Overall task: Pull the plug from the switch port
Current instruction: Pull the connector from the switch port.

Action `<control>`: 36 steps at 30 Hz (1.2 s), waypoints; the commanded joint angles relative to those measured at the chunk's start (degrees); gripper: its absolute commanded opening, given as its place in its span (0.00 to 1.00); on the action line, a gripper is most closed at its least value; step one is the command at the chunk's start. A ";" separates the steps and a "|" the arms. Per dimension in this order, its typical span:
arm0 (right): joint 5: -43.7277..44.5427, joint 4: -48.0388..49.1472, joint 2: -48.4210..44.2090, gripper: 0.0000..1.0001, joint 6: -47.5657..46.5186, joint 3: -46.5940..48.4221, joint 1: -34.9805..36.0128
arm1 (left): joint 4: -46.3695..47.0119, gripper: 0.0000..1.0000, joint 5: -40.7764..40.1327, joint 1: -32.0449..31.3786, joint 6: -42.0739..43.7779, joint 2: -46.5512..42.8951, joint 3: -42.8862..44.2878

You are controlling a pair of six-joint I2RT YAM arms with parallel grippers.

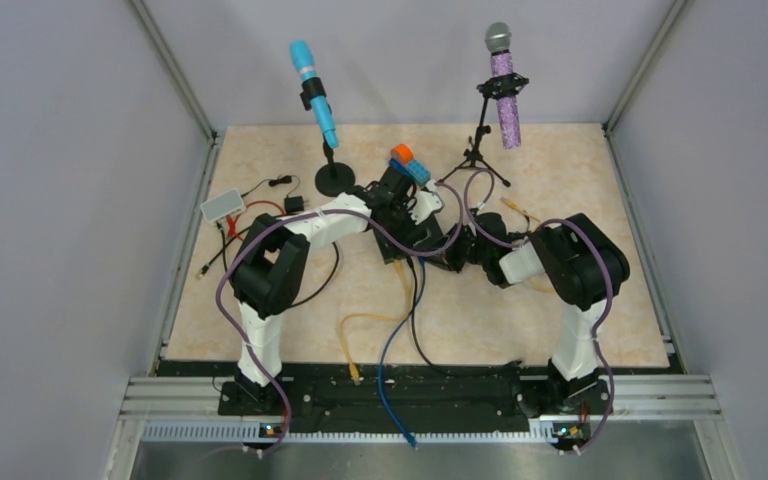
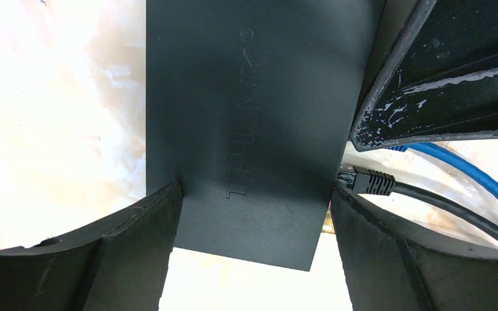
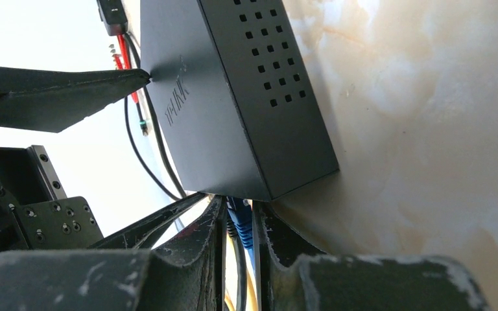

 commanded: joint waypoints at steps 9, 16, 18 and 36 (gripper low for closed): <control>5.52 -5.56 -0.60 0.00 -5.19 -0.05 0.36 | -4.08 0.90 4.48 -0.21 -2.12 0.97 -3.59; 5.71 -9.56 -1.47 0.00 -9.22 0.77 0.38 | -4.24 0.92 4.36 -0.25 -2.78 0.62 -4.07; 5.98 -10.88 -2.22 0.00 -10.39 0.87 0.37 | -4.76 0.91 4.17 -0.30 -3.00 1.27 -3.42; 5.72 -12.18 -3.45 0.00 -11.47 0.08 0.38 | -6.62 0.87 1.03 -0.27 -2.34 2.19 -3.41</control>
